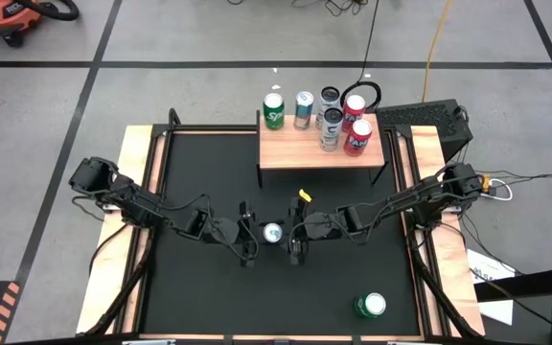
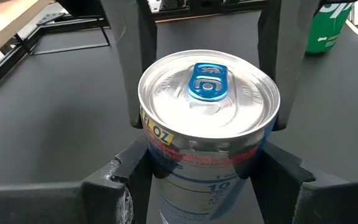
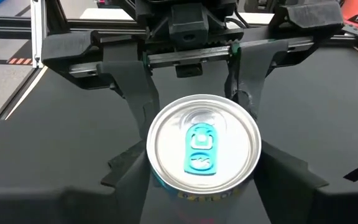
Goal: Place canned beverage on shelf
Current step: Put the blue soda can on the shelf aligned with the other blue soda can
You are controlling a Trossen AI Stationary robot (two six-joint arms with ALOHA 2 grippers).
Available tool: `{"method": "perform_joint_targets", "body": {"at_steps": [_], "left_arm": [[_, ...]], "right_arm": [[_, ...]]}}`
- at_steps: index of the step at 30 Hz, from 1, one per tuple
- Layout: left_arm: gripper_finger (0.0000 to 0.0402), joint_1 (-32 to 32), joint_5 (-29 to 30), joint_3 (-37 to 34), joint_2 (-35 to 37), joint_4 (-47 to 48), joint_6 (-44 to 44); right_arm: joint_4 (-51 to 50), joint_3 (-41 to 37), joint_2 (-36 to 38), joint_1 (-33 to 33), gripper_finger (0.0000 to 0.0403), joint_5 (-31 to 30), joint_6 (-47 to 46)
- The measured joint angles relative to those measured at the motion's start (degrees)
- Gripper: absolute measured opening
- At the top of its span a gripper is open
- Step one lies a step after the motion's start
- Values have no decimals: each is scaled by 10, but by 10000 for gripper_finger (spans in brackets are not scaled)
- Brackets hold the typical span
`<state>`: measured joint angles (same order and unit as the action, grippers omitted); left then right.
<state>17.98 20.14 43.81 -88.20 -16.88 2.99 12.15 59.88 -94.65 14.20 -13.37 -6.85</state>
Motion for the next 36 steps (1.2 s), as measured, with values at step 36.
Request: {"method": "perform_joint_targets", "body": {"at_steps": [36], "left_arm": [[334, -3, 87, 0, 1, 55, 43]], "right_arm": [[-291, 194, 145, -219, 230, -52, 37]]}}
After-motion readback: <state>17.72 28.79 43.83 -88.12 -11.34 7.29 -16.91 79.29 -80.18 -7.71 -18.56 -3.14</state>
